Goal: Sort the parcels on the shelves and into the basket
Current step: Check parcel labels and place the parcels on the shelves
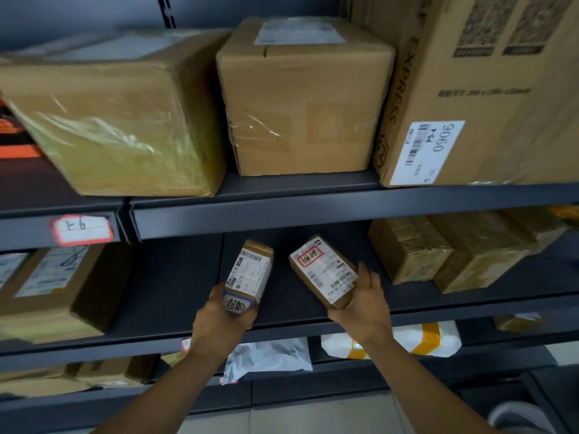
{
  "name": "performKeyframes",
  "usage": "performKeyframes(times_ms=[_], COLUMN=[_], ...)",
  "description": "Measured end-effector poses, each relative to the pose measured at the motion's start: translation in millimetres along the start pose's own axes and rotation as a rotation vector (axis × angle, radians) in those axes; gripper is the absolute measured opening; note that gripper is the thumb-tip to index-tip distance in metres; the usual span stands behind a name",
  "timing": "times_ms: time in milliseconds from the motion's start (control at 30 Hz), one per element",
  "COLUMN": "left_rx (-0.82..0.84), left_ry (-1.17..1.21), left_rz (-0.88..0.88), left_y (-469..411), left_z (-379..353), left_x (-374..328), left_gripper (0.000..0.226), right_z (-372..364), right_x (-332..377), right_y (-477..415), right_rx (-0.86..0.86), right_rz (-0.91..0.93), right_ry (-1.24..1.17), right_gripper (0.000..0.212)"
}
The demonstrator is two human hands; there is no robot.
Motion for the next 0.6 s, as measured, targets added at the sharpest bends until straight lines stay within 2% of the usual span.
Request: performKeyframes(times_ms=[167,367,533,600], left_rx=[0.049,0.145,0.247,0.309], left_ry=[0.063,0.185,0.29,0.338], left_rz=[-0.06,-0.101,-0.094,-0.086], left_y=[12.9,36.7,63.6,81.3], left_z=[11.9,27.7,40.0,48.1], left_x=[-12.6,-30.0,-22.5,-12.1], left_gripper=[0.056,0.065,0.06,0.061], right_z=[27.8,54.6,58.9,58.0], right_x=[-6.9,-5.1,7.7,19.1], right_y=[21.5,81.8,161.6,195.6], right_rx=[-0.026,-0.165,-0.1,-0.102], right_rz=[0.012,0.084,-0.013,-0.034], right_ry=[-0.043,-0.168,-0.419,-0.455], right_gripper=[0.114,0.107,0.078,0.08])
Point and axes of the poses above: each hand's wrist, its own y-axis away from the middle knuckle, its own z-axis out of the back of the hand, x = y × z, the point moved 1 cm from there along -y, towards the middle knuckle, and after that the axes turned 5 degrees about y, right-handed, at the moved point
